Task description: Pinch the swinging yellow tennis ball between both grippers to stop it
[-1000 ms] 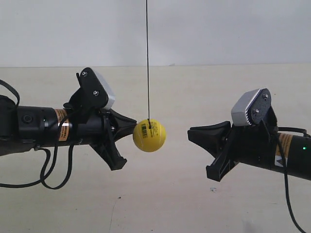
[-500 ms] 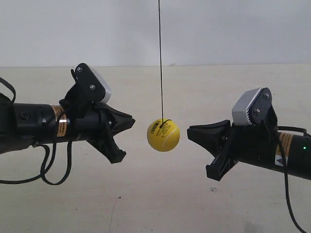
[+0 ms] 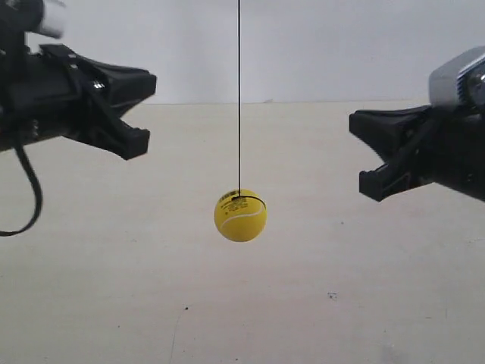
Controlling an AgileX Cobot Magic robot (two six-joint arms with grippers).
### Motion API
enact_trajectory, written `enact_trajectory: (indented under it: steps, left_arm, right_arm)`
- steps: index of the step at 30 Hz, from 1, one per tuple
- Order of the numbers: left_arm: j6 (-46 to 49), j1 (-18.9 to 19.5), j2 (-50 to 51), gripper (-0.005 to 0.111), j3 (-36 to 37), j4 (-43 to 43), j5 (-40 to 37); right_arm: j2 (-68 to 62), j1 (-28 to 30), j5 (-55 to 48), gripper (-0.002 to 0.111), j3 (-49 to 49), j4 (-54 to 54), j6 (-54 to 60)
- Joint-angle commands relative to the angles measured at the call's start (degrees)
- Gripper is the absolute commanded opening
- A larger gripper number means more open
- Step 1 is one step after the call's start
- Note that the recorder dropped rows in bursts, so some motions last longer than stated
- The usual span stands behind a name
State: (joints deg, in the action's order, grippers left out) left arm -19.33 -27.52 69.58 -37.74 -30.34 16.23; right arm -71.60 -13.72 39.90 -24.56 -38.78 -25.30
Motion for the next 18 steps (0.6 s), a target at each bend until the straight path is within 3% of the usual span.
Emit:
enact_trajectory:
  steps: [1,8,14,18]
  left_arm:
    - [-2.1,-2.6,-12.1,0.005,3.3,1.1,-1.5]
    - [-4.4,-5.2,-30.2,0.005,11.3,1.4,-1.3]
    - [-7.3,-5.2,-44.1,0.005,17.3,1.4,-4.1]
    - [-8.5,-5.2,-51.7,0.005,19.8,1.4,-6.9]
  right_arm:
    - [13.1,-0.2,-10.0,0.000,-0.2,-3.6,-8.3]
    - [34.0,-6.0,-12.3,0.000,-0.2,-26.5,-32.0]
    - [45.3,-10.3,-15.5,0.000,-0.1,-35.3,-44.9]
    - [49.8,-11.0,-11.6,0.000,1.0,-41.3,-51.3]
